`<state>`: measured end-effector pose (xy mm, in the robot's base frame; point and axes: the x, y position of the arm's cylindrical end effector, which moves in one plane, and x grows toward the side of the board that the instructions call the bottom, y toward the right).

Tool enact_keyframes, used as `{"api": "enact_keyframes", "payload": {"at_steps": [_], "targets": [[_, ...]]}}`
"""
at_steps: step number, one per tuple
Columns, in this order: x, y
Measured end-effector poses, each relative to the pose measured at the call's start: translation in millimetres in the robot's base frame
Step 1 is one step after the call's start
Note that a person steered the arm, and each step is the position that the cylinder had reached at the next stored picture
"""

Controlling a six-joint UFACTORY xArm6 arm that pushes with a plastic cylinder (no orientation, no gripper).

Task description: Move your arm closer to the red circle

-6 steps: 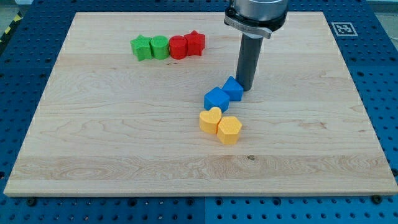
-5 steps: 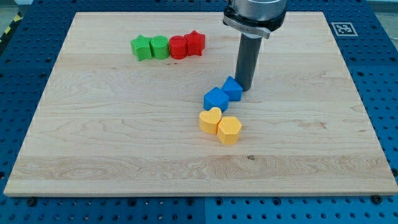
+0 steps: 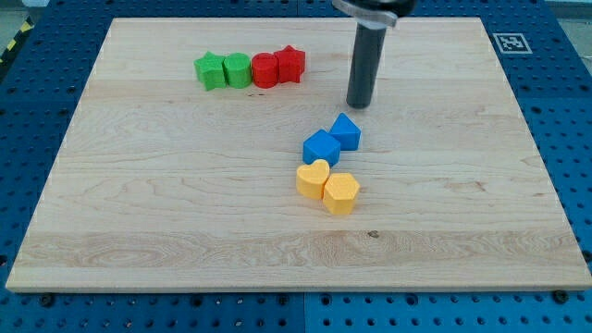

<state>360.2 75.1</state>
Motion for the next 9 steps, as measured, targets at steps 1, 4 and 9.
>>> {"api": "enact_keyframes", "payload": {"at_steps": [1,4,9], "targets": [[-10,-24],[-29,-9],[-85,-124]]}}
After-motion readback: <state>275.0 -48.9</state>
